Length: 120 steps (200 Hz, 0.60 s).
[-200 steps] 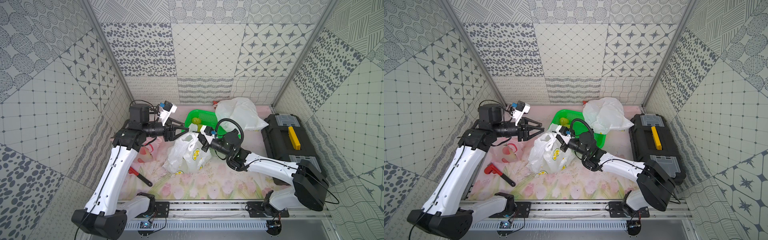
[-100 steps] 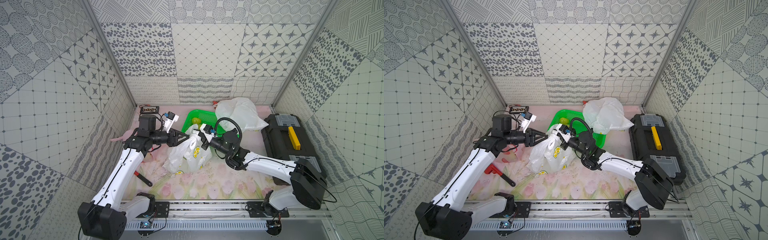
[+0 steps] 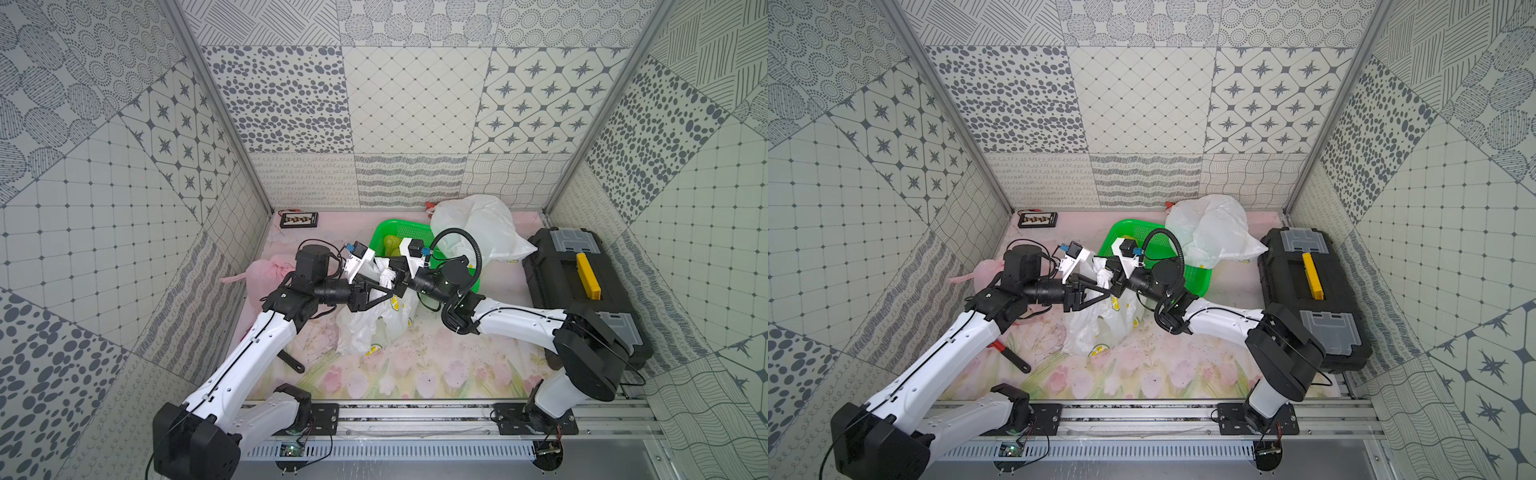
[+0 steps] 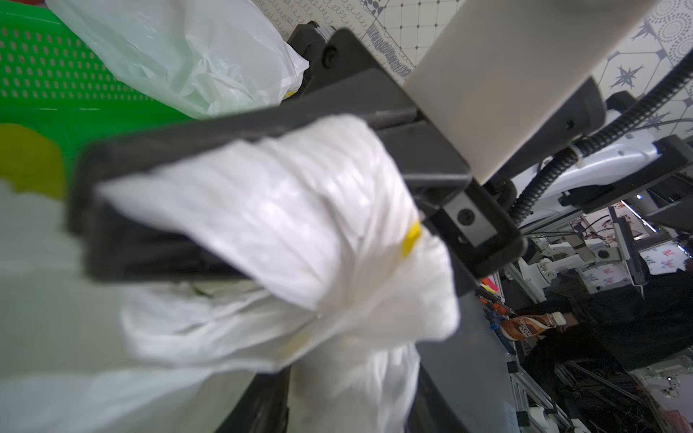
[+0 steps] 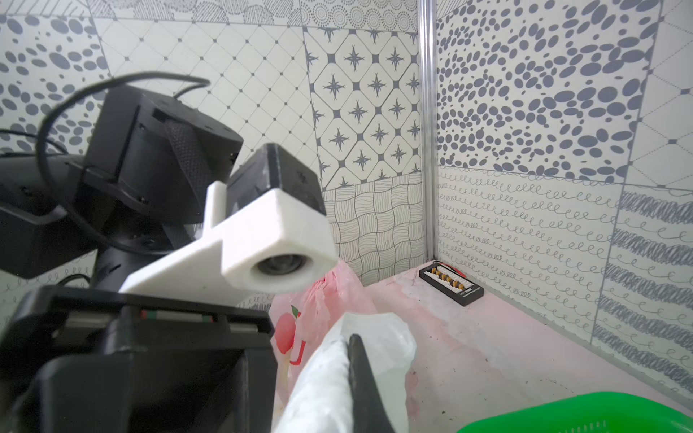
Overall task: Place the pears into plastic bags & tie knots
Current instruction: Tie the plastic bag at the center of the board.
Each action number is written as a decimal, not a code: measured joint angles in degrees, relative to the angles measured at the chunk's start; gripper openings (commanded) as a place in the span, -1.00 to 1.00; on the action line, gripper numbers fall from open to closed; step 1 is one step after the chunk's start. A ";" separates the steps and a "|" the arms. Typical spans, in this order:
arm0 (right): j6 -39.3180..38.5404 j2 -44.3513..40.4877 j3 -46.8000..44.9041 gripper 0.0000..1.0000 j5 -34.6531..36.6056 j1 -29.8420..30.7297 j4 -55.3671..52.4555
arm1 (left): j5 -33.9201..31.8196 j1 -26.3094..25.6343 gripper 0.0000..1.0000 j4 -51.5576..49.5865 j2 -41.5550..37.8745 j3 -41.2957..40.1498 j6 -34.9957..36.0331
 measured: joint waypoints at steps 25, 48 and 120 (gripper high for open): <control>6.64 3.37 -0.09 -1.00 -1.53 -2.36 5.68 | -1.40 -0.50 -0.02 -0.35 0.61 1.05 0.55; 11.02 4.35 -0.52 -1.00 -2.91 -3.85 8.87 | -2.32 0.63 -0.01 -3.80 -1.01 3.41 1.84; 13.57 4.35 -0.92 -1.00 -5.22 -5.16 11.69 | -2.36 8.57 -0.13 -15.10 -3.56 17.18 4.63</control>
